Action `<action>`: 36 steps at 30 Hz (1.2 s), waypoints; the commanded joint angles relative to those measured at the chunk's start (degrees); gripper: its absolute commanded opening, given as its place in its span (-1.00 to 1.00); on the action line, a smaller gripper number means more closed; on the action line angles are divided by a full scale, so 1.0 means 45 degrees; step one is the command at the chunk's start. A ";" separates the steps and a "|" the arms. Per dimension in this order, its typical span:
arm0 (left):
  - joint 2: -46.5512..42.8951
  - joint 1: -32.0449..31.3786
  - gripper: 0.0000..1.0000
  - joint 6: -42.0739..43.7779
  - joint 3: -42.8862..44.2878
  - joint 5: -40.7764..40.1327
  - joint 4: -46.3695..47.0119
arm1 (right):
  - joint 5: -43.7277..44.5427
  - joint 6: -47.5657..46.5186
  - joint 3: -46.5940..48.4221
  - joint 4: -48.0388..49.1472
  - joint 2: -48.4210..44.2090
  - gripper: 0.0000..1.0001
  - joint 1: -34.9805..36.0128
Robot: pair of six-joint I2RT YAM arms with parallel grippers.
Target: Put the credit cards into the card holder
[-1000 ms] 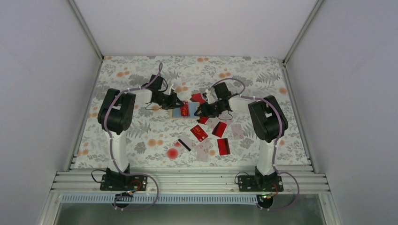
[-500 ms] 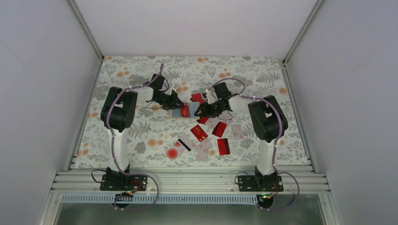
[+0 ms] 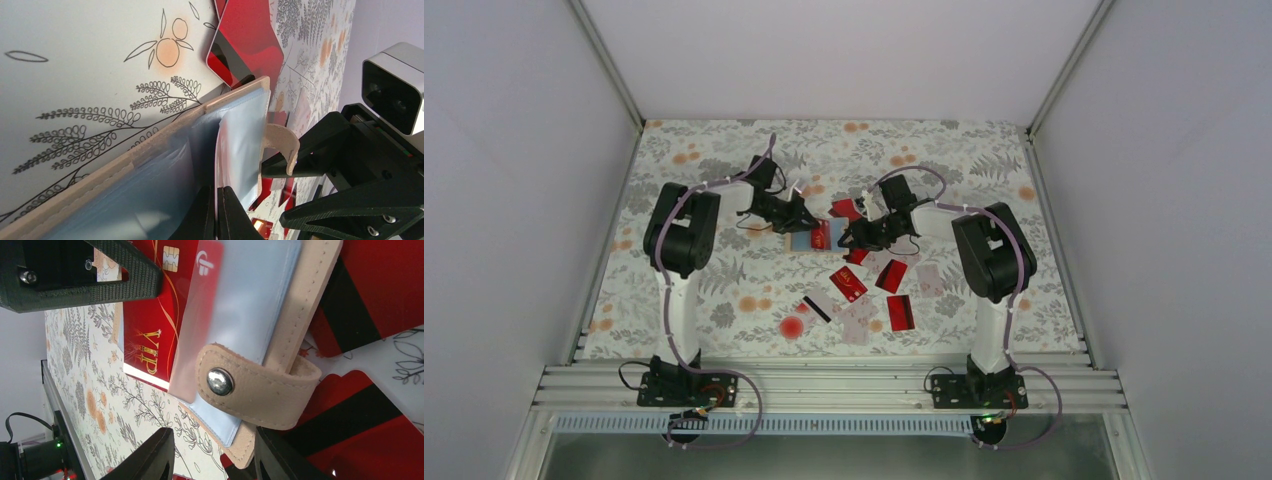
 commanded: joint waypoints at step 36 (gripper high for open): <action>0.0072 -0.1176 -0.58 -0.1261 0.1138 -0.2377 -0.1348 | -0.0033 -0.0286 0.0657 -0.0118 0.0648 -0.21 0.0003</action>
